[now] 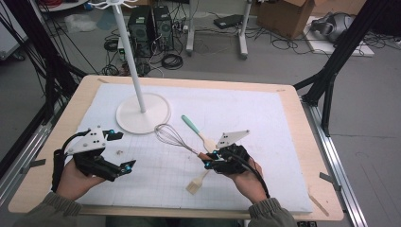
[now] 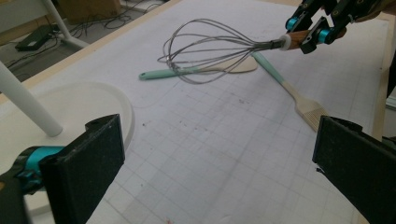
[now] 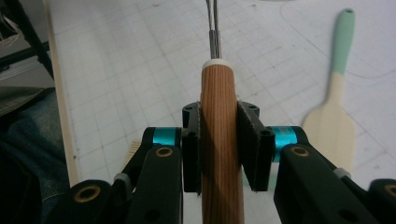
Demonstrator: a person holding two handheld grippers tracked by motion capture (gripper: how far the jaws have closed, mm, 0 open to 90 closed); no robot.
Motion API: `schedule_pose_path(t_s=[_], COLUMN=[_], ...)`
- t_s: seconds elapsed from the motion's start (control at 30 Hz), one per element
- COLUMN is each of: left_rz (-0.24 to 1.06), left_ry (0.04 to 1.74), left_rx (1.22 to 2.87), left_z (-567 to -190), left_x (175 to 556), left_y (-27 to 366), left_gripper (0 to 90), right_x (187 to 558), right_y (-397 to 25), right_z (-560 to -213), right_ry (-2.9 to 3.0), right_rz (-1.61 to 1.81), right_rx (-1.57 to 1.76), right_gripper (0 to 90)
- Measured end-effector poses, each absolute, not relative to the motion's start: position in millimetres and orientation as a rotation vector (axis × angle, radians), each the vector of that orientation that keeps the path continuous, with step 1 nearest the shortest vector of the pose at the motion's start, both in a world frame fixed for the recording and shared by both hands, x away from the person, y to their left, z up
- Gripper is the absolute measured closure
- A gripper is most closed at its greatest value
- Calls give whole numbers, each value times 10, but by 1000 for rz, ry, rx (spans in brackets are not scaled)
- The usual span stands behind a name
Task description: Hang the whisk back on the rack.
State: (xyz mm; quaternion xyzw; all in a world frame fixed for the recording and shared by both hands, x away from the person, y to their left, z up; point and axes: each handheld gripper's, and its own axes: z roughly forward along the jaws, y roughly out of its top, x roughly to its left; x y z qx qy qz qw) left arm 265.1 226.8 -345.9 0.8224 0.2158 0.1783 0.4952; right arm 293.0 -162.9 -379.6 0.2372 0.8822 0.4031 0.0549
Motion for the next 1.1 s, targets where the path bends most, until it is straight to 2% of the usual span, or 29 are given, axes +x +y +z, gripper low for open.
schedule_pose_path(t_s=[0.83, 1.1], left_rz=[374, 348], left_ry=[400, 341], left_rx=[2025, 2054], left_z=[-3306, -3312], left_x=[2775, 2809], left_y=[1992, 1964], left_gripper=[83, 143], right_x=[3070, 3086], right_y=[-1083, -928], right_z=[-3712, -3701], right_ry=[2812, 2839], right_rz=[1187, 1177], right_rx=[505, 454], right_gripper=[724, 723])
